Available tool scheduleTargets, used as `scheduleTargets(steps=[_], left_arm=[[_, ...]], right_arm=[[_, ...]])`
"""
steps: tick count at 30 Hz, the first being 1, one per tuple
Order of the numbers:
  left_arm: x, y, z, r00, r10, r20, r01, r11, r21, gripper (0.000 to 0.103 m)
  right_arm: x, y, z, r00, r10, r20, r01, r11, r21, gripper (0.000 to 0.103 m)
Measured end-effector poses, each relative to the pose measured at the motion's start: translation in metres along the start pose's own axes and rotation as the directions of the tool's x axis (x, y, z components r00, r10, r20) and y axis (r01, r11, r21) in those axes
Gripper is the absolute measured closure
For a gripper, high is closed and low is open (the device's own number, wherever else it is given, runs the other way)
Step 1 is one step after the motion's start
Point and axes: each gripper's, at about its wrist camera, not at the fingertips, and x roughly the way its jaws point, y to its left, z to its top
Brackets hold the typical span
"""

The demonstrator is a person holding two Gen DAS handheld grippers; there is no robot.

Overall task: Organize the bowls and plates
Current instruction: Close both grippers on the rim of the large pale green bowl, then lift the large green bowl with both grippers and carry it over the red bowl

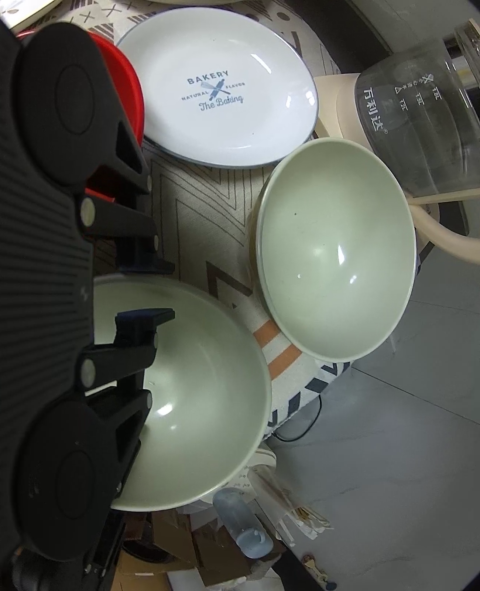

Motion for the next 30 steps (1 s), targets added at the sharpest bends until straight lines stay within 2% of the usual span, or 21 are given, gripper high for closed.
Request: scheduleTargets(steps=[5,13,21,30], left_arm=[[-0.009,0.001,0.0,1.0,-0.021,0.015,0.022,1.0,-0.014,0.086],[-0.046,-0.001,0.001,0.995,-0.051,0.082,0.053,0.998,-0.016,0.086],[-0.082,0.005,-0.001,0.987,-0.041,0.154,0.047,0.998,-0.034,0.085],[-0.11,0.023,-0.01,0.979,-0.025,0.204,0.043,0.995,-0.087,0.085]], right_arm=[[-0.005,0.006,0.001,1.0,-0.012,0.023,0.012,1.0,-0.01,0.087],[-0.035,0.014,0.01,0.997,-0.012,0.075,0.013,1.0,-0.021,0.087],[-0.062,0.031,0.017,0.992,0.019,0.122,-0.014,0.999,-0.046,0.087],[-0.074,0.055,0.016,0.989,0.056,0.137,-0.042,0.994,-0.103,0.086]])
